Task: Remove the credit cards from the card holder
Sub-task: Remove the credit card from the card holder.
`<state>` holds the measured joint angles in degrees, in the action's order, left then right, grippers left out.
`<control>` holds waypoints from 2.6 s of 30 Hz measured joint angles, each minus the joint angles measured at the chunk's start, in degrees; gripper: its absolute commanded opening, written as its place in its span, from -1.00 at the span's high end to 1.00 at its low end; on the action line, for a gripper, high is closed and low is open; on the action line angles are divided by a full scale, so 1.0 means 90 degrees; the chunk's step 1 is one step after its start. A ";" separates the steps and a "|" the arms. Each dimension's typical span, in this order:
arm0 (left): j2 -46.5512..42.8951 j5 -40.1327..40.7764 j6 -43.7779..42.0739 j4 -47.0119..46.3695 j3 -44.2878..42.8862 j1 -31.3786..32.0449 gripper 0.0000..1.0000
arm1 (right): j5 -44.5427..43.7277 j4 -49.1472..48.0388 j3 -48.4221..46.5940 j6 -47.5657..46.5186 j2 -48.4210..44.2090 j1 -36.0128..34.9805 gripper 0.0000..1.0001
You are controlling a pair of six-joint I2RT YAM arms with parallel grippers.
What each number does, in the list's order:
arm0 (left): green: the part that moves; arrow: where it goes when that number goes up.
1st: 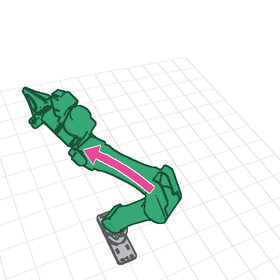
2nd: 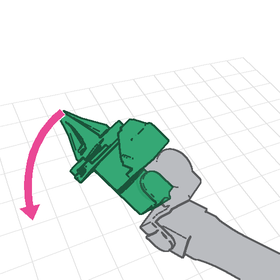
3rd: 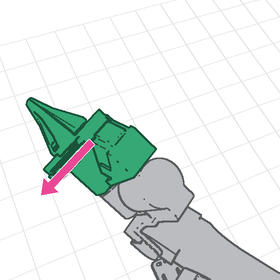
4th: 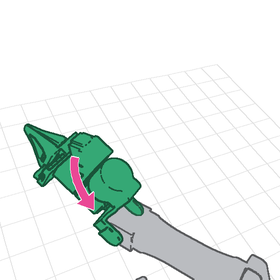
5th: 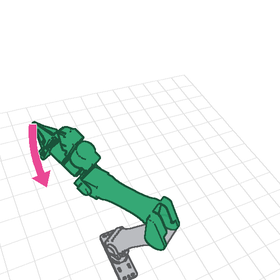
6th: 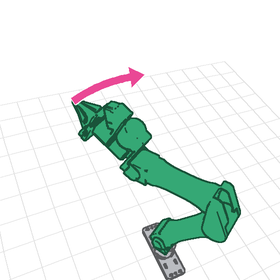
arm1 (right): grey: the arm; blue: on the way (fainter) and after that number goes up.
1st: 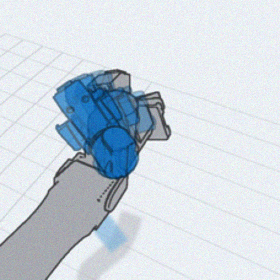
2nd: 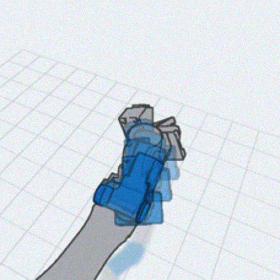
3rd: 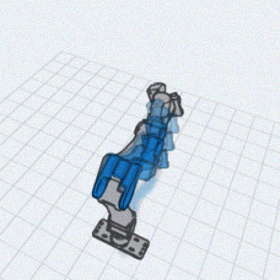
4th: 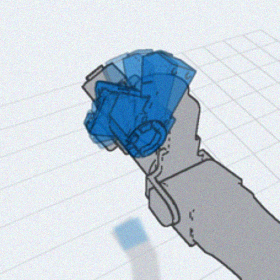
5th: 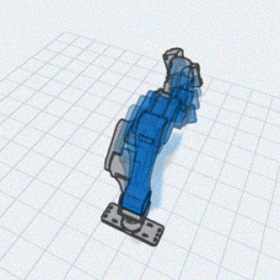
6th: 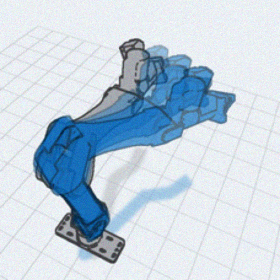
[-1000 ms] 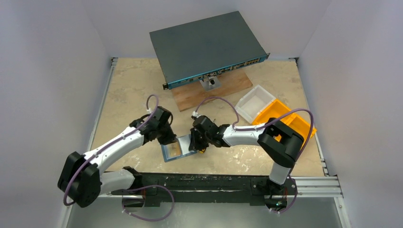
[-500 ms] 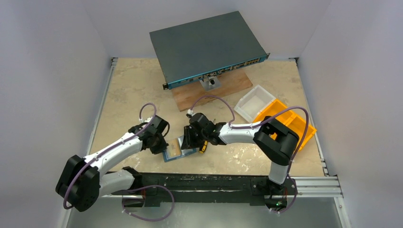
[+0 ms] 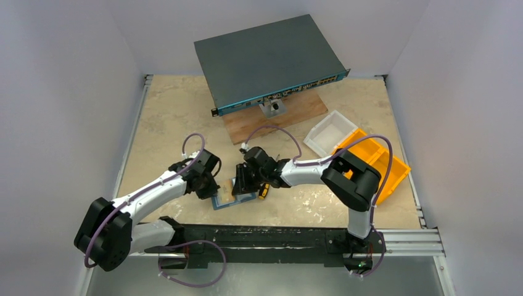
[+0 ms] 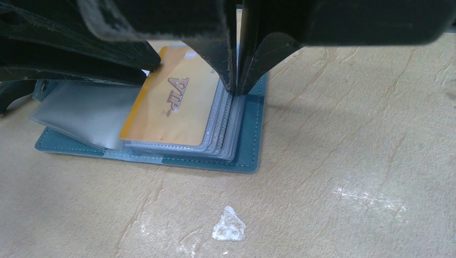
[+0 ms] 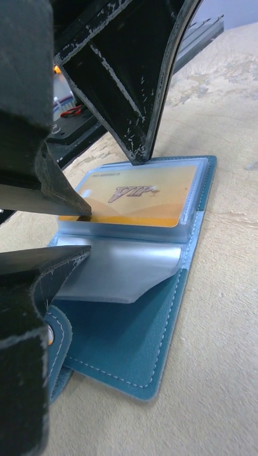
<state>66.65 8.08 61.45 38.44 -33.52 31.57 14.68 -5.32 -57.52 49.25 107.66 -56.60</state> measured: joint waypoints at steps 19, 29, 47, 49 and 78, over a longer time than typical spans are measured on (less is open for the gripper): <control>-0.0255 -0.0044 -0.0114 0.0165 -0.0146 0.0000 0.86 | 0.0338 -0.0454 0.0000 0.0197 0.0211 0.0209 0.43; 0.0143 -0.0262 -0.0121 -0.0197 -0.0146 -0.0002 0.90 | 0.0345 -0.0546 0.0000 0.0238 0.0211 0.0231 0.44; 0.0500 -0.0563 0.0168 -0.0862 -0.0109 -0.0007 1.00 | 0.0869 -0.1287 0.0304 0.0369 0.0352 0.0432 0.33; 0.0493 -0.0551 0.0228 -0.0886 -0.0080 -0.0007 1.00 | 0.1018 -0.1603 0.0520 0.0432 0.0308 0.0520 0.32; 0.0500 -0.0510 0.0605 -0.0882 -0.0049 -0.0007 1.00 | 0.1651 -0.3342 0.1367 0.1486 0.0333 0.0911 1.00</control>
<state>71.16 3.49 66.89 30.50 -33.95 31.51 29.54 -35.40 -45.21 62.63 110.65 -48.40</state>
